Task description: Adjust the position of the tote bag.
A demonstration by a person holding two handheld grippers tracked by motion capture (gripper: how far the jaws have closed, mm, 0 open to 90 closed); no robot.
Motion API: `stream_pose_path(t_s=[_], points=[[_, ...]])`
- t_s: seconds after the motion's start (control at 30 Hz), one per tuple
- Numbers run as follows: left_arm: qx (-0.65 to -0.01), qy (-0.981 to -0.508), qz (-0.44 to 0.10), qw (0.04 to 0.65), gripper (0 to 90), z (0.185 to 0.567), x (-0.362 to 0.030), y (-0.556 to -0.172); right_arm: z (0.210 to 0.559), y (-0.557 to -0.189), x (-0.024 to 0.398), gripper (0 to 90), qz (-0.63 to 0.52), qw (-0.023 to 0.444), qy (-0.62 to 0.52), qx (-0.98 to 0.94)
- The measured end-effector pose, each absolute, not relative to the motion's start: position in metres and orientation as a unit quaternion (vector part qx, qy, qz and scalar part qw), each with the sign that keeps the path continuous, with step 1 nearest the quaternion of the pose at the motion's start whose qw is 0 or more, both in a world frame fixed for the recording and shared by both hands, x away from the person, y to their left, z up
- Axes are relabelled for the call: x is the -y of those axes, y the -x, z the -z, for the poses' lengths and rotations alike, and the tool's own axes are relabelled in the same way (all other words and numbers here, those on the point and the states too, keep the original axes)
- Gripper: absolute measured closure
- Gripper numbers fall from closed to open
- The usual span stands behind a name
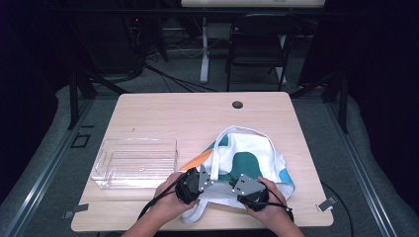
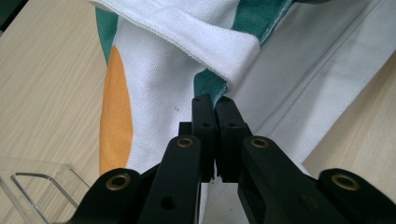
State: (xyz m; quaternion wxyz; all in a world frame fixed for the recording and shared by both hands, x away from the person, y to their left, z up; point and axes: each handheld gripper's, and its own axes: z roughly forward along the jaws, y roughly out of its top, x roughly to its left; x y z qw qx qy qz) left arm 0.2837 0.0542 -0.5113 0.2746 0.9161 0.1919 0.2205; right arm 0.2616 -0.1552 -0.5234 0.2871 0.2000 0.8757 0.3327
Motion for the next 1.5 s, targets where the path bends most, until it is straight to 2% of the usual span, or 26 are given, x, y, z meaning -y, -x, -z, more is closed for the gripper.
stream_pose_path(t_s=[0.53, 1.1, 1.5], points=[[-0.217, -0.911, -0.209, 0.283, 88.5, 0.498, -0.056, -0.29, 0.515, -0.259, 0.162, 74.8, -0.347, 0.289, -0.214, -0.866], [-0.234, -0.901, -0.221, 0.29, 88.5, 0.476, -0.055, -0.3, 0.496, -0.257, 0.179, 64.5, -0.368, 0.3, -0.229, -0.85], [-0.247, -0.898, -0.212, 0.298, 88.5, 0.467, -0.057, -0.307, 0.489, -0.262, 0.197, 63.2, -0.362, 0.297, -0.251, -0.847]])
